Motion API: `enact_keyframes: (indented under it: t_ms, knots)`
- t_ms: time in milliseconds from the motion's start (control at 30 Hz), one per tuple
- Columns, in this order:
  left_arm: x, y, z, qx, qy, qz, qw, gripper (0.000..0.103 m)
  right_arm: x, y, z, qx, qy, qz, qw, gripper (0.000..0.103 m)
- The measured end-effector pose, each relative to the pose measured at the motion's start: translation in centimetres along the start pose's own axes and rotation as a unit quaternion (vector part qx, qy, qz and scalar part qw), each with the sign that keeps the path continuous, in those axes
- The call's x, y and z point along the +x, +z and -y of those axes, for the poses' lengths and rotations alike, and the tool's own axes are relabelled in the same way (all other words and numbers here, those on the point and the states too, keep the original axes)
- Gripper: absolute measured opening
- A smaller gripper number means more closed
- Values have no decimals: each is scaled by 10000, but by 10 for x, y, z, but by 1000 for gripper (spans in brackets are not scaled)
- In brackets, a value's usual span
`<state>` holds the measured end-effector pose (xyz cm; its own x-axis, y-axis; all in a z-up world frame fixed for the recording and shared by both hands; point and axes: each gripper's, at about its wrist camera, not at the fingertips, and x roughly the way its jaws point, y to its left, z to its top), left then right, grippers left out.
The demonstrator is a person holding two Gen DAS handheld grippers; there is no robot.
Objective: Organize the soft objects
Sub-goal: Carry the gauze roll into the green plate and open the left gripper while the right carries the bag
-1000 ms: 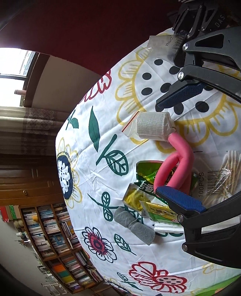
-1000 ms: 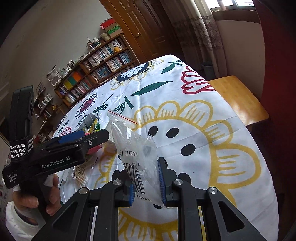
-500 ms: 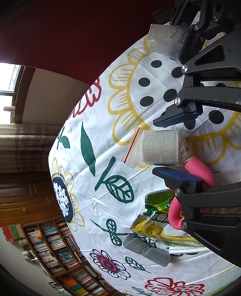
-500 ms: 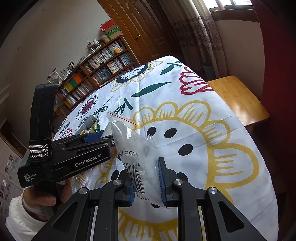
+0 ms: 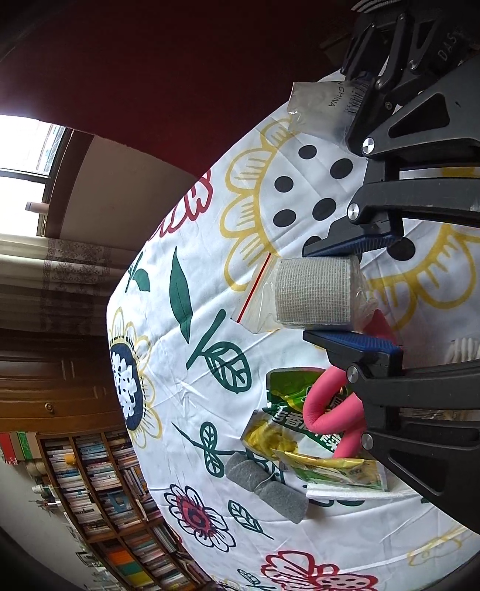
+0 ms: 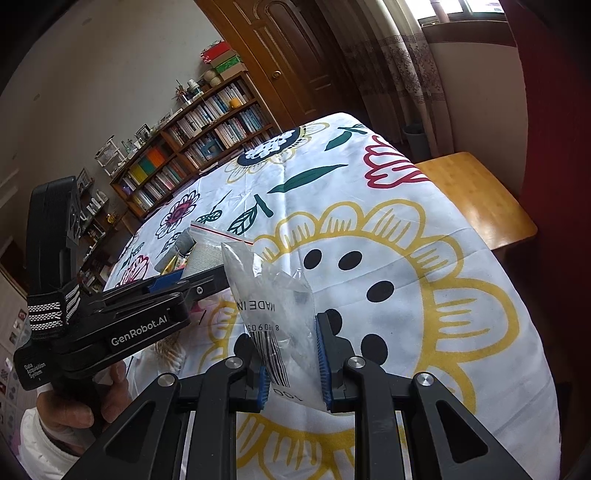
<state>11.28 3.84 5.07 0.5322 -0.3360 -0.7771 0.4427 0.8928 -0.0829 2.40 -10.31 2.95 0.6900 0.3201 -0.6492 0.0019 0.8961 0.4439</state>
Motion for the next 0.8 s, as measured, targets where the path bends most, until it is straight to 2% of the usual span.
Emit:
enact_keyframes:
  t_ms: [200,433,800]
  knots:
    - [-30,-22,-14,-236,177,115,9995,38,0,-5,-15,-98,81,-47,9999,22]
    - [-65,-50,-43,-578,805,241,9948,38,4,-15,-42,-310,235,-153,9991,22]
    - [-109,-81,-75,-872,1001,512,9898,39,7,-32,-82,-672,361,-293,9967,22]
